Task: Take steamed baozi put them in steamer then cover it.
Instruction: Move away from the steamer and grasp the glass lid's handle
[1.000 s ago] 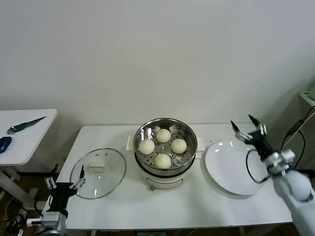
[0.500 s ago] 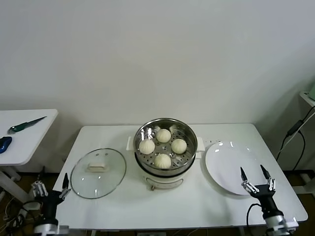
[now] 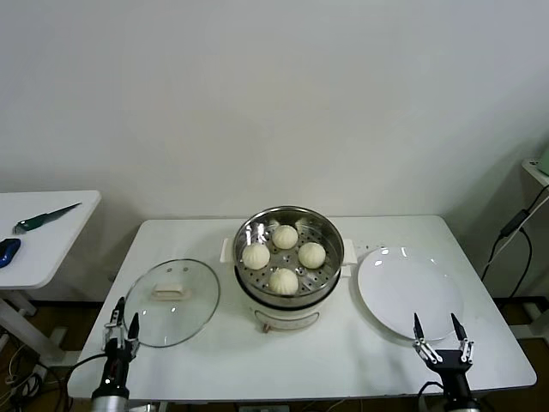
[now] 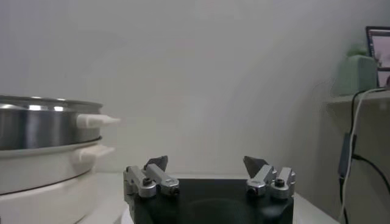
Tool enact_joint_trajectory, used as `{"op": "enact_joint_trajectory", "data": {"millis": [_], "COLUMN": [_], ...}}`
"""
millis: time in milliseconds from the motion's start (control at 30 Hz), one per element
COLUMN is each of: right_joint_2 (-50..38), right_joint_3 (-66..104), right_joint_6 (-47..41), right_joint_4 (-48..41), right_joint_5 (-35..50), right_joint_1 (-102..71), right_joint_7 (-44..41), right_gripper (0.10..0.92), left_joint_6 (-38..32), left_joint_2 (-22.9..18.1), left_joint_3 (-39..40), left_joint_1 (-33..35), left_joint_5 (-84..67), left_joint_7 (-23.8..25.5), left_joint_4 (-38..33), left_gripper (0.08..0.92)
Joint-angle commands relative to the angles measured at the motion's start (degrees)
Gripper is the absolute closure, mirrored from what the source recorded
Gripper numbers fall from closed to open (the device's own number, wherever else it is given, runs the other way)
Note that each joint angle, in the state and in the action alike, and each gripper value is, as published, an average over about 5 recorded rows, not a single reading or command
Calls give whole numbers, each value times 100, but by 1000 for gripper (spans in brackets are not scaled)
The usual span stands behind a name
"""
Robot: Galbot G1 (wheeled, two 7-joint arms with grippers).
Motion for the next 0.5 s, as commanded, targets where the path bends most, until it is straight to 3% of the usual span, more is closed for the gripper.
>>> {"op": "enact_joint_trajectory", "data": {"millis": [33, 500], "right_joint_2": [259, 220], "right_joint_3": [13, 205], "right_joint_6": [179, 235], "right_joint_4": [14, 168], "right_joint_5": [-169, -133], "right_joint_1": [-189, -427], "right_joint_7": [104, 98], "right_gripper": [203, 203], "left_joint_6": [28, 388], "left_joint_2": [-54, -79], "left_joint_3": [144, 803], "left_joint_1": [-357, -1387], "left_joint_5": [1053, 672], "left_joint_7": [-207, 436], "left_joint_4": [610, 1185], "left_gripper": [177, 177]}}
